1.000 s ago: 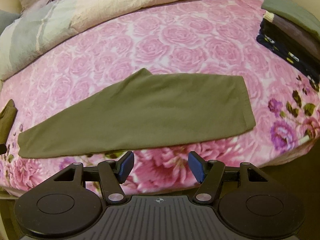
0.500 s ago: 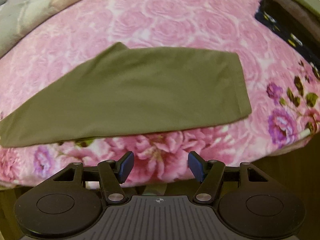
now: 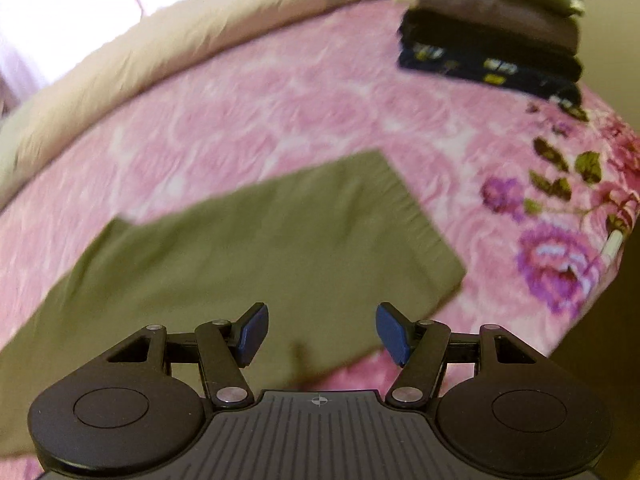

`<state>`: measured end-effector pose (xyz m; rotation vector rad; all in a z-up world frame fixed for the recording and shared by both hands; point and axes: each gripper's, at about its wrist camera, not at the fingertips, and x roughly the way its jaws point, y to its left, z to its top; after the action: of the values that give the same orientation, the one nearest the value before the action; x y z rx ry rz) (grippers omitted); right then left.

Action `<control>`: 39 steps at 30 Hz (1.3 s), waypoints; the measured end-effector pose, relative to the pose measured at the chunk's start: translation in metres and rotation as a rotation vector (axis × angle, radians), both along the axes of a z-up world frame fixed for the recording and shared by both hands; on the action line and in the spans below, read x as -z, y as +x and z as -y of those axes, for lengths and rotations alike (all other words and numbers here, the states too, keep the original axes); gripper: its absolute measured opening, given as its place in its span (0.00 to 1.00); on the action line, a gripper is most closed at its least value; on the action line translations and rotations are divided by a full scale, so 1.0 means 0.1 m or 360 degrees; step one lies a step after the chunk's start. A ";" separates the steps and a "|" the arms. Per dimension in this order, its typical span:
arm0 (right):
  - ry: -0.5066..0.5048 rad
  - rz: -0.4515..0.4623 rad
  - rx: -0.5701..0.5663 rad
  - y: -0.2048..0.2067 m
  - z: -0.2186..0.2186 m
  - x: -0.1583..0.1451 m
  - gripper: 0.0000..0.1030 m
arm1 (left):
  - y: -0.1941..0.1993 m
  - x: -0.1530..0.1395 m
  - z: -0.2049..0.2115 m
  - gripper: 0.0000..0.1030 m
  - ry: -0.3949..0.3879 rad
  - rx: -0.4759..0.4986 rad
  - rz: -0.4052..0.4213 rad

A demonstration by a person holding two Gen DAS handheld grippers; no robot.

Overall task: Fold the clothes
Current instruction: 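Grasp the garment's end with the left tool and lift it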

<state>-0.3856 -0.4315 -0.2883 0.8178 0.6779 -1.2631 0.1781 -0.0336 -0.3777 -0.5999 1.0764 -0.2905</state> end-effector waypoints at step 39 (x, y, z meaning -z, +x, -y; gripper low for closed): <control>-0.0291 0.0483 0.0258 -1.42 -0.79 0.47 0.61 | -2.56 -0.72 2.32 0.13 0.0327 0.1699 0.1249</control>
<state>-0.5277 -0.3523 -0.3357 0.9017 0.2522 -1.2900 -0.0777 -0.2658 -0.3061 0.3363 0.5470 -1.2113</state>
